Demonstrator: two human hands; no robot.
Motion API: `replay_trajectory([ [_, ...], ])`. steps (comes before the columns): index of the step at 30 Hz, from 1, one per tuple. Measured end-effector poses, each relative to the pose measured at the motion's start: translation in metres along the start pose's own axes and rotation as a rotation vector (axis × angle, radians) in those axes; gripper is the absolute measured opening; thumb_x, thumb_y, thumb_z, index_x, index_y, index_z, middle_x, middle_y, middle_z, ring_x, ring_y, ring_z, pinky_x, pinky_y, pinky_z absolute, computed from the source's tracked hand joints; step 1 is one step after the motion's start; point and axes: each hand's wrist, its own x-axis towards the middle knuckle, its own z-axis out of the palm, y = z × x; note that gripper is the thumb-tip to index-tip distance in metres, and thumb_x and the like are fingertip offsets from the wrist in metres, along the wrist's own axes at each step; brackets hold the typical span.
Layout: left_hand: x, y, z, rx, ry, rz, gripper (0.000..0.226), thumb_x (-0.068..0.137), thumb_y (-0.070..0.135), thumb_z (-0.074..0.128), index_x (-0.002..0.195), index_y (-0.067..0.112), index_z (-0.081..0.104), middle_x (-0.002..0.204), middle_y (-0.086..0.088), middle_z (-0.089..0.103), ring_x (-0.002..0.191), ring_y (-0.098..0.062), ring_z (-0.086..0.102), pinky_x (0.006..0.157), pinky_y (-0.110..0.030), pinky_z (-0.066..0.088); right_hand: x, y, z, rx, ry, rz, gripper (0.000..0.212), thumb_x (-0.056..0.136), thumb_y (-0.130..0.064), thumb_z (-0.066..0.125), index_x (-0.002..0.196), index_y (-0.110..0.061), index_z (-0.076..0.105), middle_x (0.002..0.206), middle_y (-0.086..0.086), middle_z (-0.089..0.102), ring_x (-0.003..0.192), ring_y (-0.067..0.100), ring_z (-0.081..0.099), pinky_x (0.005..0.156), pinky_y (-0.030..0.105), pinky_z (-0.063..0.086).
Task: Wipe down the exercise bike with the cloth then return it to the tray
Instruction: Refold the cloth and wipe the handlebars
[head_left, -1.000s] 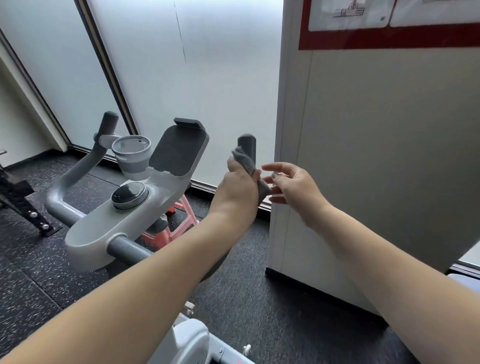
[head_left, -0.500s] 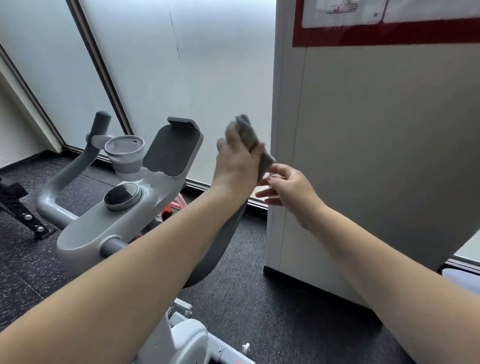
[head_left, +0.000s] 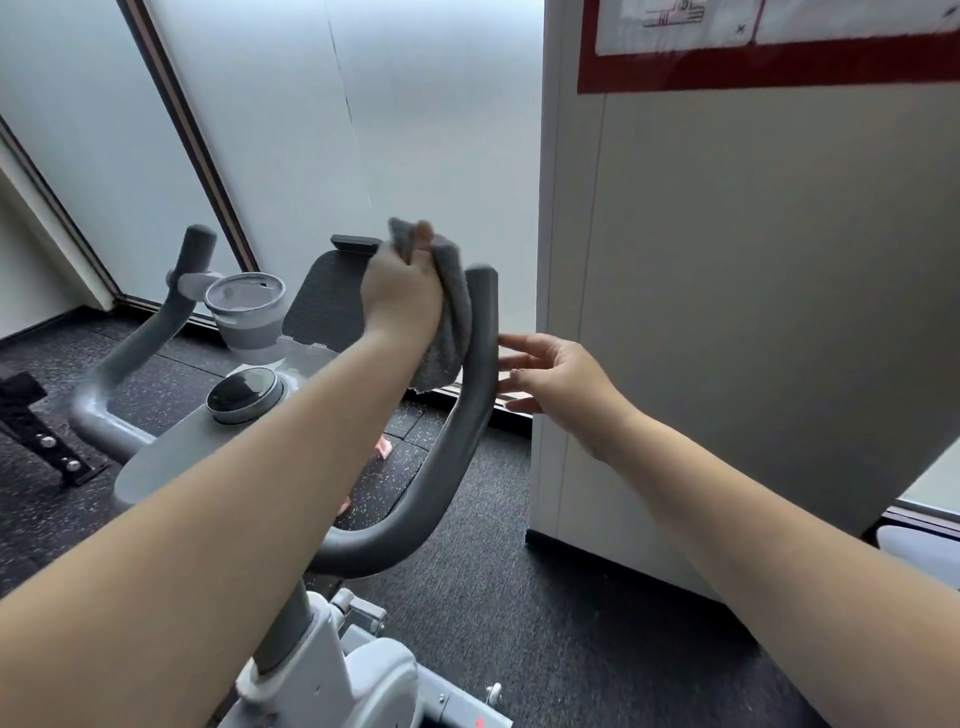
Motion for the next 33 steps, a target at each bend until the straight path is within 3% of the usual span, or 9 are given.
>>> replay_trajectory([
  [3, -0.024, 0.01, 0.016, 0.168, -0.104, 0.168, 0.035, 0.097, 0.035, 0.042, 0.122, 0.012, 0.051, 0.114, -0.009, 0.061, 0.103, -0.023, 0.054, 0.074, -0.019, 0.03, -0.001, -0.001, 0.002, -0.006, -0.005, 0.014, 0.053, 0.083, 0.012, 0.039, 0.121, -0.018, 0.059, 0.094, -0.003, 0.07, 0.077, 0.011, 0.068, 0.075, 0.028, 0.053],
  [9, 0.018, 0.005, -0.003, -0.119, -0.169, -0.216, 0.035, 0.093, 0.046, 0.048, 0.093, 0.013, 0.06, 0.091, -0.005, 0.065, 0.101, -0.028, 0.064, 0.088, -0.035, 0.051, -0.003, -0.007, 0.001, -0.023, 0.016, 0.002, 0.041, 0.091, 0.003, 0.039, 0.123, -0.015, 0.057, 0.097, 0.0, 0.069, 0.08, 0.014, 0.068, 0.073, 0.027, 0.054],
  [12, 0.023, -0.009, -0.035, 0.014, -0.106, -0.123, 0.042, 0.088, 0.053, 0.047, 0.082, 0.014, 0.06, 0.086, -0.01, 0.066, 0.096, -0.034, 0.065, 0.088, -0.04, 0.052, 0.003, -0.014, -0.002, -0.025, 0.113, -0.047, 0.034, 0.097, -0.011, 0.044, 0.129, -0.017, 0.051, 0.112, 0.008, 0.064, 0.09, 0.017, 0.065, 0.079, 0.032, 0.055],
  [16, -0.027, -0.013, -0.043, 0.19, -0.318, -0.013, 0.04, 0.097, 0.043, 0.037, 0.089, 0.011, 0.06, 0.087, -0.013, 0.064, 0.085, -0.026, 0.059, 0.068, -0.029, 0.046, 0.027, -0.034, 0.009, 0.007, 0.112, -0.088, 0.037, 0.098, -0.03, 0.045, 0.133, -0.019, 0.046, 0.12, 0.009, 0.062, 0.102, 0.023, 0.063, 0.089, 0.037, 0.054],
  [20, -0.083, -0.029, -0.002, 0.318, -0.537, -0.095, 0.066, 0.086, 0.052, 0.043, 0.137, 0.012, 0.031, 0.117, -0.013, 0.059, 0.103, -0.035, 0.057, 0.088, -0.04, 0.046, 0.048, -0.044, 0.029, -0.059, 0.102, -0.096, 0.033, 0.091, -0.028, 0.056, 0.123, -0.023, 0.051, 0.122, 0.011, 0.059, 0.104, 0.026, 0.062, 0.096, 0.044, 0.052],
  [25, -0.095, -0.041, -0.02, 0.351, -0.459, -0.164, 0.04, 0.097, 0.033, 0.041, 0.128, 0.01, 0.036, 0.119, -0.018, 0.059, 0.107, -0.035, 0.057, 0.08, -0.034, 0.04, 0.053, -0.04, 0.029, 0.07, 0.065, -0.094, 0.02, 0.096, -0.01, 0.048, 0.116, -0.016, 0.047, 0.099, 0.011, 0.053, 0.077, 0.019, 0.059, 0.073, 0.027, 0.053],
  [28, -0.112, -0.036, -0.058, 0.538, -0.678, -0.021, 0.053, 0.098, 0.033, 0.034, 0.132, -0.004, 0.019, 0.132, -0.035, 0.041, 0.129, -0.039, 0.039, 0.1, -0.039, 0.035, 0.053, -0.039, 0.028, 0.119, 0.036, -0.064, 0.016, 0.098, -0.013, 0.045, 0.113, -0.02, 0.046, 0.094, 0.011, 0.053, 0.079, 0.021, 0.059, 0.069, 0.028, 0.052],
  [30, -0.106, -0.036, -0.075, 0.441, -0.689, -0.193, 0.038, 0.097, 0.032, 0.038, 0.127, 0.009, 0.044, 0.118, -0.029, 0.054, 0.122, -0.034, 0.048, 0.093, -0.028, 0.036, 0.051, -0.038, 0.03, 0.112, 0.025, -0.03, 0.015, 0.099, -0.018, 0.042, 0.112, -0.025, 0.045, 0.095, 0.011, 0.052, 0.079, 0.022, 0.059, 0.062, 0.026, 0.052],
  [33, -0.08, -0.038, -0.069, 0.347, -0.585, -0.043, 0.029, 0.097, 0.038, 0.042, 0.095, 0.016, 0.061, 0.094, -0.01, 0.065, 0.093, -0.028, 0.059, 0.07, -0.025, 0.034, 0.047, -0.034, 0.037, 0.106, 0.074, -0.061, 0.019, 0.101, -0.02, 0.038, 0.119, -0.027, 0.041, 0.099, 0.011, 0.049, 0.078, 0.02, 0.056, 0.056, 0.024, 0.053],
])
